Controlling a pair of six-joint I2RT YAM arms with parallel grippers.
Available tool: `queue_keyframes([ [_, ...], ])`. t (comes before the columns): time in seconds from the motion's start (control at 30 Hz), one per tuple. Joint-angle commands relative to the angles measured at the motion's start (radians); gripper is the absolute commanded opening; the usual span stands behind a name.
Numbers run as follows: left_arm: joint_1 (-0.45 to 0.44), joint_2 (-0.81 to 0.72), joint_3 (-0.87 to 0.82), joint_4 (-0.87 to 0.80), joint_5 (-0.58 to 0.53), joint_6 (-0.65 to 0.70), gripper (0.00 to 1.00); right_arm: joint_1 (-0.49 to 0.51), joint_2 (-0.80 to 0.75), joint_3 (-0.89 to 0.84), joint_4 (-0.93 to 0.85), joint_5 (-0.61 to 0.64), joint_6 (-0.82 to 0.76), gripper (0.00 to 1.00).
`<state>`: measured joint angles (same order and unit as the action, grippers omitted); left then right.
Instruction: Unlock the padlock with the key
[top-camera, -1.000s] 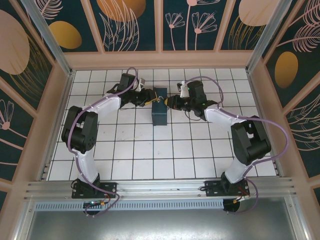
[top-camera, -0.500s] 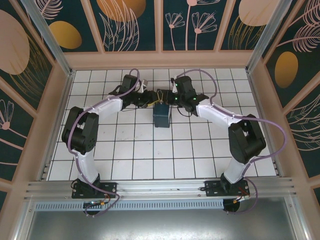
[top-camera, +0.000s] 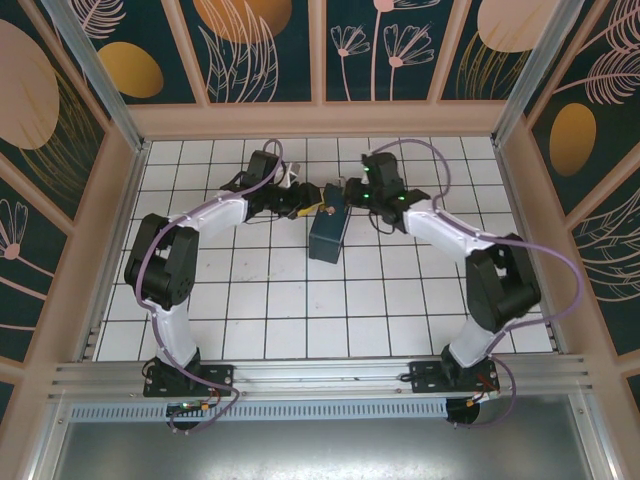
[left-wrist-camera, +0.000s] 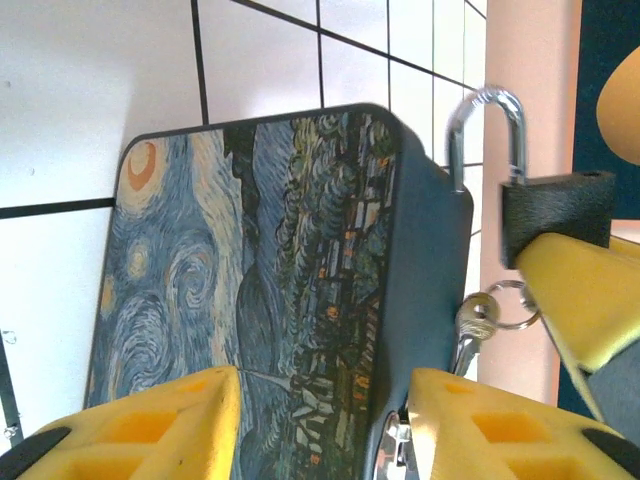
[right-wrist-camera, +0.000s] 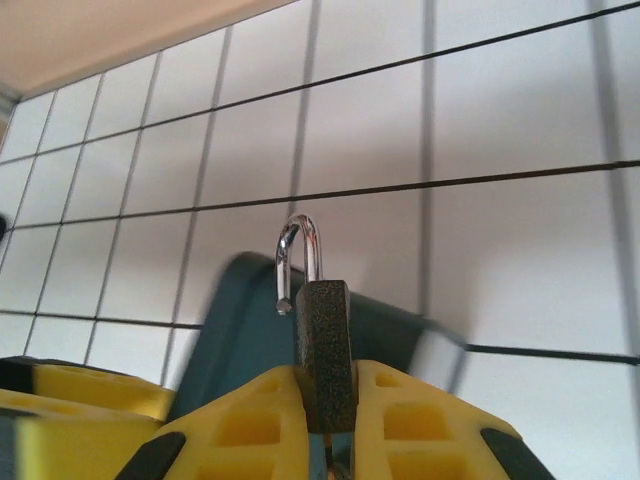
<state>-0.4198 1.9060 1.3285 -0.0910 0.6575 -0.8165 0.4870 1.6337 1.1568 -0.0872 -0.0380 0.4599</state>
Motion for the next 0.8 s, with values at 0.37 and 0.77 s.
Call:
queue_keyframes([
  [0.37, 0.01, -0.038, 0.113, -0.138, -0.04, 0.086, 0.51, -0.37, -0.154, -0.549, 0.325, -0.263, 0.067, 0.08],
  [0.77, 0.012, -0.079, 0.071, -0.153, -0.068, 0.101, 0.51, -0.419, -0.17, -0.497, 0.174, -0.236, -0.048, 0.54],
])
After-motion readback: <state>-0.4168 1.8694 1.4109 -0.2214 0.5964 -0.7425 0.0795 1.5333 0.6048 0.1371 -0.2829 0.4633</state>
